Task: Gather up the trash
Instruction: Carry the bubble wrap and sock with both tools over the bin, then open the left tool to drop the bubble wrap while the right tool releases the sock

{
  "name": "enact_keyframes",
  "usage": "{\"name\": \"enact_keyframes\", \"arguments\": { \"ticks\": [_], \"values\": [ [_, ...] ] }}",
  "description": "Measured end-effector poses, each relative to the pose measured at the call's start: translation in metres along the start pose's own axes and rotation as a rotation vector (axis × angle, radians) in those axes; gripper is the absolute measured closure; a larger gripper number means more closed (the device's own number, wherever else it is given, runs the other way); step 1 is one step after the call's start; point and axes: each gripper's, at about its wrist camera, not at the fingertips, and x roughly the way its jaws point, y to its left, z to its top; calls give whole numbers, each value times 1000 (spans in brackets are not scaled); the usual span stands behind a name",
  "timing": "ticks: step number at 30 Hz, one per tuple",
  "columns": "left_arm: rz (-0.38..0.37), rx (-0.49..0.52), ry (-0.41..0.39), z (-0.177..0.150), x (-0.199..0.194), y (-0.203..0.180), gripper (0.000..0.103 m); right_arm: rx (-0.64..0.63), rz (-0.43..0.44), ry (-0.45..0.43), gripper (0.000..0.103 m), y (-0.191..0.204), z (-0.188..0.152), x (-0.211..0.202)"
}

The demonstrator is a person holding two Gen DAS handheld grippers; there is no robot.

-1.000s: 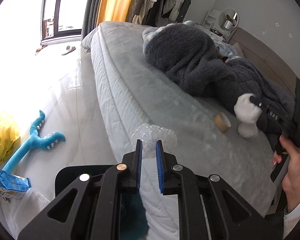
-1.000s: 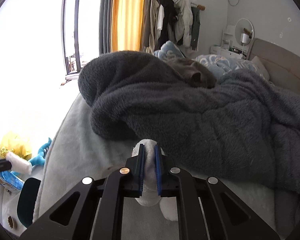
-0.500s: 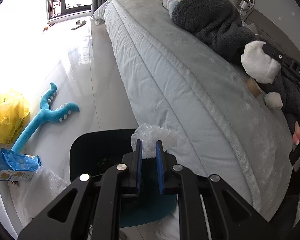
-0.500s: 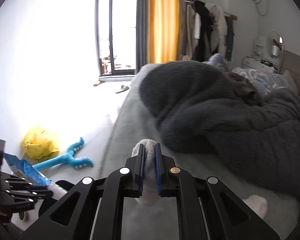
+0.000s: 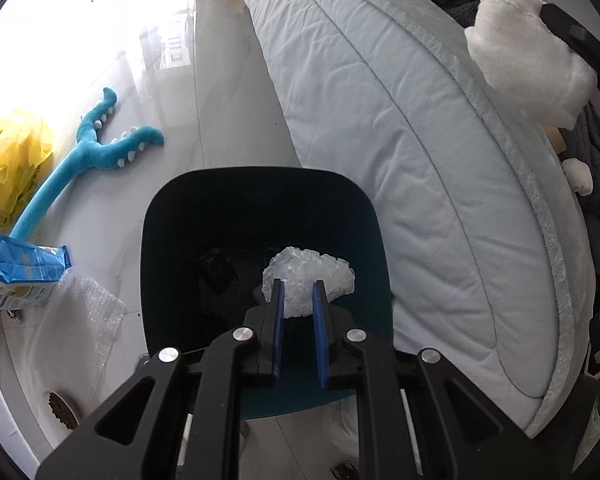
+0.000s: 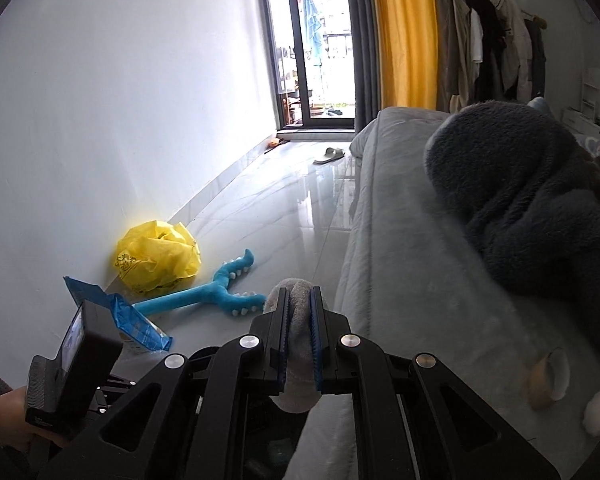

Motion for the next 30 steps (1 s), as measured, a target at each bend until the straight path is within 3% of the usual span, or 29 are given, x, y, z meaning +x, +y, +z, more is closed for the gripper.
{"name": "enact_keyframes", "arguments": {
  "ticks": [3, 5, 7, 11, 22, 30],
  "values": [
    [-11, -24, 25, -3, 2, 8, 81, 2, 42, 50, 93, 14, -7, 17],
    [-4, -43, 37, -6, 3, 17, 65, -4, 58, 83, 93, 23, -11, 29],
    [5, -53, 41, -7, 3, 23, 54, -16, 64, 113, 93, 31, -17, 39],
    [12, -72, 35, -9, -1, 37, 44, -20, 78, 162, 93, 37, -25, 53],
    [52, -69, -45, -9, -31, 49, 33, -14, 88, 285, 93, 46, -52, 92],
    [95, -69, -173, -6, -65, 55, 33, -5, 118, 360, 93, 58, -65, 116]
  ]
}}
